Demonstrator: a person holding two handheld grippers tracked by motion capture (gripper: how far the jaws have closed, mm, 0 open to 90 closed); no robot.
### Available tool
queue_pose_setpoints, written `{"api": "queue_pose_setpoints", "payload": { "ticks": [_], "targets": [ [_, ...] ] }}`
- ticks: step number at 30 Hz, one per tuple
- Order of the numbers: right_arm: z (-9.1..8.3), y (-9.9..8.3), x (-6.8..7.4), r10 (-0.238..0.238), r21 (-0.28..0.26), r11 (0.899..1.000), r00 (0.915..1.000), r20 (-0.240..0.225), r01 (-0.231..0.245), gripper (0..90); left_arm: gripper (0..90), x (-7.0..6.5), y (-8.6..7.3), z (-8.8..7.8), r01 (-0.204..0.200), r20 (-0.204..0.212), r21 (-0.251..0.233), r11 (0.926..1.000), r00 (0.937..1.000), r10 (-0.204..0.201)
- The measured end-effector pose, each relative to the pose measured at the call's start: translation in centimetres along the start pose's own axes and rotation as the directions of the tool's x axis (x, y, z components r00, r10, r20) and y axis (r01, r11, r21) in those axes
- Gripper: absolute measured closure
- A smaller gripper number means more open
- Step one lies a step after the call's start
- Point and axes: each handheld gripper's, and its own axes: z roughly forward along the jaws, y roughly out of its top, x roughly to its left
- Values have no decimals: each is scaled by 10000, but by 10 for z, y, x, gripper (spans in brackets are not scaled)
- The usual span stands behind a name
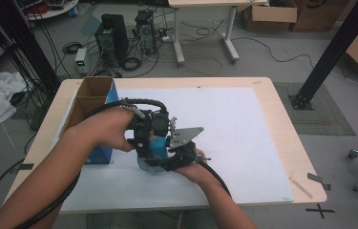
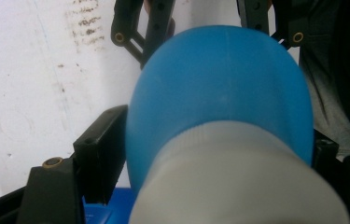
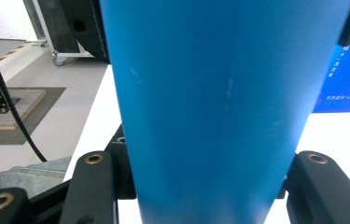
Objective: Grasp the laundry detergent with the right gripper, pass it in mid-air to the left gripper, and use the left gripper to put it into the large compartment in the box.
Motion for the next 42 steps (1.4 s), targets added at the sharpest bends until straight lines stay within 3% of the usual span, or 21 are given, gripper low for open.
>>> {"api": "queue_pose_setpoints", "payload": {
  "ticks": [21, 34, 38, 42],
  "targets": [
    [6, 1, 0, -2, 105, 9999, 10000, 35, 1, 464, 345, -1, -8, 2, 186, 143, 64, 9998, 9997, -187],
    [6, 1, 2, -63, -1, 10000, 9997, 218, 63, 456, 389, -1, -1, 0, 8, 183, 367, 9993, 9998, -14],
    [2, 2, 1, -40, -57, 10000, 10000, 41, 40, 444, 391, 1, 2, -2, 147, 328, 310, 9994, 9993, -158],
    [0, 3, 2, -76, -163, 9998, 9996, 257, 81, 433, 392, 0, 5, -5, 186, 196, 425, 9989, 9996, -194]
  ]
}}
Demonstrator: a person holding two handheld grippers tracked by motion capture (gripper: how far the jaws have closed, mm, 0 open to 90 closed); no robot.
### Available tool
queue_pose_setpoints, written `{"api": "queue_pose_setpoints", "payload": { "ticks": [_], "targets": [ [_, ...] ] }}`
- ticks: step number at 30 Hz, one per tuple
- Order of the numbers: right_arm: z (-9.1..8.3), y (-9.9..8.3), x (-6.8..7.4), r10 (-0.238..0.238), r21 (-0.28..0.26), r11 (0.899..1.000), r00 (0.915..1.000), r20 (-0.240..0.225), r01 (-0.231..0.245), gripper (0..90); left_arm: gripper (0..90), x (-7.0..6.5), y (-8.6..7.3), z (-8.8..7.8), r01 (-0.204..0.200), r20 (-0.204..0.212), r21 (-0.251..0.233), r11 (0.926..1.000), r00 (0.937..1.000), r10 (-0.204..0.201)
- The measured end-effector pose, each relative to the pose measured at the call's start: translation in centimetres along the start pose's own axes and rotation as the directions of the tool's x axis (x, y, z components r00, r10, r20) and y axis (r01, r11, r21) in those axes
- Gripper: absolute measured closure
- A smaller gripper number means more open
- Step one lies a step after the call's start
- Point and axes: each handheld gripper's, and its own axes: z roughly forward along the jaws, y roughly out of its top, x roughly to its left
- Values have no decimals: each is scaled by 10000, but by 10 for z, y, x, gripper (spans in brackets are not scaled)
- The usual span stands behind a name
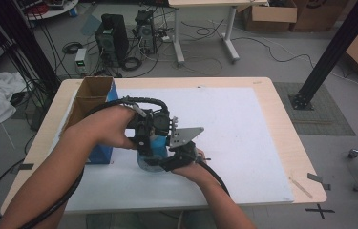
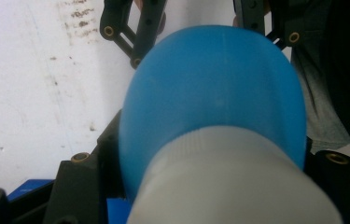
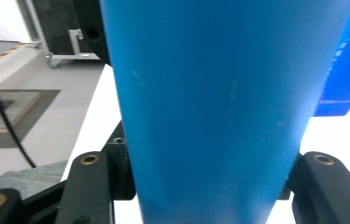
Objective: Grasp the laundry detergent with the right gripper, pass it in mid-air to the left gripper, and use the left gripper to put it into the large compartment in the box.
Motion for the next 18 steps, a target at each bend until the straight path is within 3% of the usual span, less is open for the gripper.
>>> {"api": "queue_pose_setpoints", "payload": {
  "ticks": [3, 6, 9, 16, 18],
  "targets": [
    [-1, 2, 1, -139, -76, 9999, 9998, 138, 140, 410, 392, 0, 2, -1, 16, -44, 117, 9999, 10000, -15],
    [-5, 5, 0, -4, -175, 9998, 9993, 375, 10, 319, 392, 1, 3, 1, 12, -147, 235, 9997, 9999, -9],
    [-6, 5, 1, -99, 145, 9999, 9983, 567, 91, 262, 392, 3, 2, 1, 114, -92, 281, 9995, 9999, -111],
    [-10, 7, 0, 90, -5, 10000, 9989, 457, -90, 222, 391, 4, -1, -2, 229, -118, 249, 9994, 9997, -227],
    [-10, 7, -1, 188, 33, 9998, 9989, 440, -189, 175, 392, 5, -1, -4, 232, -71, 204, 9995, 9997, -231]
  ]
}}
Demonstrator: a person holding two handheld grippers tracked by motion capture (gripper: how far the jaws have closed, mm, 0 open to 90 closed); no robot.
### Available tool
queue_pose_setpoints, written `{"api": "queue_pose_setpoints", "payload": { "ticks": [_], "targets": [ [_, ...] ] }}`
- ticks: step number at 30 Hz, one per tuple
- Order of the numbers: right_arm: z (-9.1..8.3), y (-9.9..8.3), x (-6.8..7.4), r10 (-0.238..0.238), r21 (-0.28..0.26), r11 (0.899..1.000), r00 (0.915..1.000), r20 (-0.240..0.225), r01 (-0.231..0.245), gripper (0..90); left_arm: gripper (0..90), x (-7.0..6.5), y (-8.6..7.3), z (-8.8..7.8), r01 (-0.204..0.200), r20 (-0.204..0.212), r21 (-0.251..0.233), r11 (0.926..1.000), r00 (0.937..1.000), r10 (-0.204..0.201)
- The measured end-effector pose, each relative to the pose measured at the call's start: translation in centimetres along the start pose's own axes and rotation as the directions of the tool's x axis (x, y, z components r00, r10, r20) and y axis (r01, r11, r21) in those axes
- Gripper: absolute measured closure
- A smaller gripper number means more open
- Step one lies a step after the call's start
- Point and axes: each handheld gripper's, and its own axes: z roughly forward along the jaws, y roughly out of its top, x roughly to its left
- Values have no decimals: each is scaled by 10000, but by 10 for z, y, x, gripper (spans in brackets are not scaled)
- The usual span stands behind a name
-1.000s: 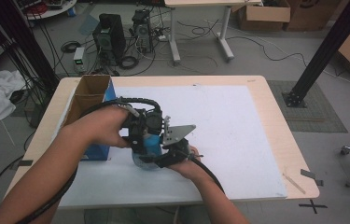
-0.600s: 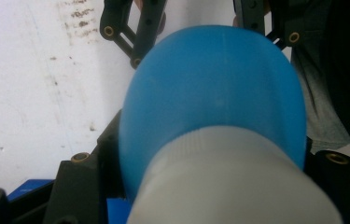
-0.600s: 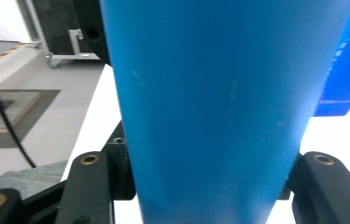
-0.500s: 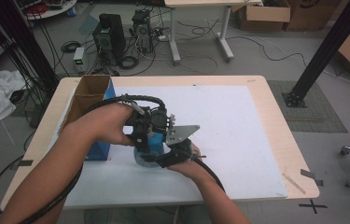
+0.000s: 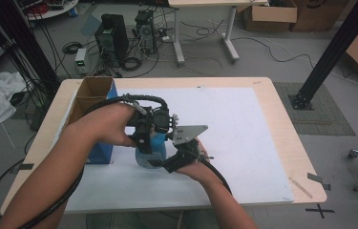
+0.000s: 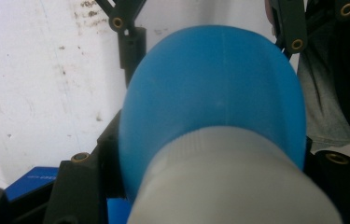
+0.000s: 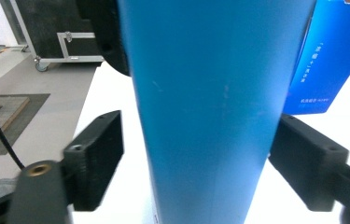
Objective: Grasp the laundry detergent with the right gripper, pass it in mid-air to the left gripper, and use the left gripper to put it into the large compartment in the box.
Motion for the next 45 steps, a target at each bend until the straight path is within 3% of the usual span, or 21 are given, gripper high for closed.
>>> {"api": "queue_pose_setpoints", "payload": {
  "ticks": [7, 14, 18, 21, 24, 26, 28, 32, 33, 34, 35, 37, 38, 39, 40, 42, 44, 45],
  "targets": [
    [-6, 2, -1, 191, 98, 9998, 9998, 83, -192, 66, 391, 1, -1, -2, 107, 8, -40, 9999, 9999, -107],
    [-20, 8, -7, 579, 778, 9955, 9973, -453, -542, 0, 390, 2, -9, -12, 362, -108, -142, 9992, 9993, -364],
    [-35, 16, -12, 782, 1703, 9827, 9965, -283, -723, 0, 390, 6, -13, -19, 542, -202, 12, 9985, 9983, -541],
    [-49, 24, -15, 907, 2558, 9641, 9936, -667, -709, 0, 390, 10, -17, -24, 761, -202, 82, 9971, 9969, -759],
    [-59, 32, -17, 905, 3755, 9254, 9922, -863, -518, 49, 389, 15, -19, -31, 940, -296, 120, 9955, 9952, -936],
    [-67, 37, -18, 894, 4328, 9009, 9902, -1075, -343, 168, 389, 19, -20, -36, 1064, -326, 132, 9942, 9938, -1059],
    [-74, 41, -18, 832, 4802, 8770, 9894, -1191, -159, 142, 389, 23, -22, -41, 1228, -299, 87, 9924, 9920, -1225],
    [-86, 49, -20, 783, 5697, 8216, 9937, -797, -191, 148, 389, 31, -26, -52, 1497, -290, 40, 9887, 9883, -1495],
    [-88, 50, -21, 841, 5938, 8041, 9943, -649, -292, 148, 389, 33, -27, -55, 1582, -274, 42, 9874, 9871, -1580],
    [-90, 51, -23, 928, 6245, 7801, 9942, -545, -386, 149, 389, 33, -27, -55, 1582, -274, 42, 9874, 9871, -1580],
    [-93, 52, -25, 927, 6636, 7469, 9949, -403, -427, 150, 389, 37, -30, -62, 1798, -225, 63, 9837, 9835, -1796],
    [-96, 53, -27, 921, 7078, 7047, 9955, -217, -498, 149, 389, 42, -35, -70, 2158, -127, 57, 9764, 9764, -2157],
    [-96, 53, -27, 921, 7078, 7047, 9955, -217, -498, 149, 389, 42, -35, -70, 2158, -127, 57, 9764, 9764, -2157],
    [-97, 52, -32, 1106, 7751, 6288, 9938, -109, -615, 156, 389, 47, -40, -81, 2818, -23, 213, 9592, 9595, -2818],
    [-99, 52, -34, 1050, 7875, 6130, 9945, -22, -630, 157, 389, 49, -43, -87, 3138, -18, 201, 9493, 9495, -3138],
    [-103, 49, -37, 1219, 8087, 5830, 9925, 82, -783, 155, 389, 53, -50, -100, 3866, -57, 25, 9223, 9222, -3866],
    [-108, 49, -38, 909, 8165, 5754, 9958, -68, -469, 154, 389, 56, -59, -113, 4595, -114, -230, 8879, 8879, -4598],
    [-111, 49, -39, 1004, 8222, 5662, 9949, 13, -582, 154, 389, 58, -62, -118, 4796, -73, -304, 8769, 8772, -4801]
  ]
}}
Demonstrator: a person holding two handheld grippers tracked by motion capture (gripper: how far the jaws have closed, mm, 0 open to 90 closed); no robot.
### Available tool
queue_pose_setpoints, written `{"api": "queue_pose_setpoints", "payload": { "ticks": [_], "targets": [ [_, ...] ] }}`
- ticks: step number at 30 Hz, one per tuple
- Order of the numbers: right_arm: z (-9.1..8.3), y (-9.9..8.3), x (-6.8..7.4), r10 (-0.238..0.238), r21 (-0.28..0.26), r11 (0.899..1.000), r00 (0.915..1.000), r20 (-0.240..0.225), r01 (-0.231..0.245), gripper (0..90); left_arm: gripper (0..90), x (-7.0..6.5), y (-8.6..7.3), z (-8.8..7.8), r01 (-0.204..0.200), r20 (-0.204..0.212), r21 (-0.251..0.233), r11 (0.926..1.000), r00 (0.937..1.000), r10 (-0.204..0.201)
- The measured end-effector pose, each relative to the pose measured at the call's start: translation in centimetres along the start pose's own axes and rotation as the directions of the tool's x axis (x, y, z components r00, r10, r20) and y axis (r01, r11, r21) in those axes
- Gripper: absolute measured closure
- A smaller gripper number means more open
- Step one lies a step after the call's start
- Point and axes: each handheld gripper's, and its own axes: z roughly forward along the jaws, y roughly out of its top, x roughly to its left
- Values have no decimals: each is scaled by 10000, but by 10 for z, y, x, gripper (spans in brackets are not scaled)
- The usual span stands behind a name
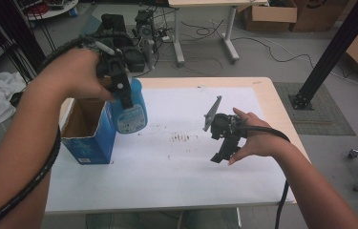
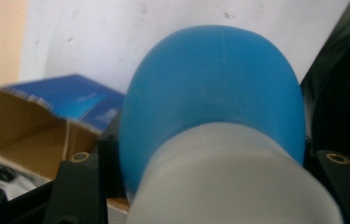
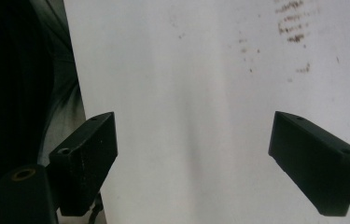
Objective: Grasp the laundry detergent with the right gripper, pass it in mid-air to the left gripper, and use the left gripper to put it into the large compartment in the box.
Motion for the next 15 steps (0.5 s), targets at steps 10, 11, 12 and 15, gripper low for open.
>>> {"api": "queue_pose_setpoints", "payload": {
  "ticks": [10, 11, 12, 15],
  "targets": [
    [-9, -5, -2, -273, 795, 9965, 9993, 253, 252, 155, 390, 26, -20, -33, 2636, 269, 113, 9646, 9642, -2638],
    [-9, -4, -2, -228, 853, 9961, 9996, 180, 212, 152, 389, 29, -22, -34, 2941, 266, 233, 9555, 9552, -2947],
    [-9, -4, -3, 11, 1000, 9950, 10000, -61, -5, 159, 389, 31, -24, -35, 3108, 261, 265, 9501, 9499, -3115],
    [-9, -5, -6, 160, 1247, 9920, 9998, 102, -171, 158, 390, 42, -34, -37, 4022, 406, 380, 9148, 9140, -4036]
  ]
}}
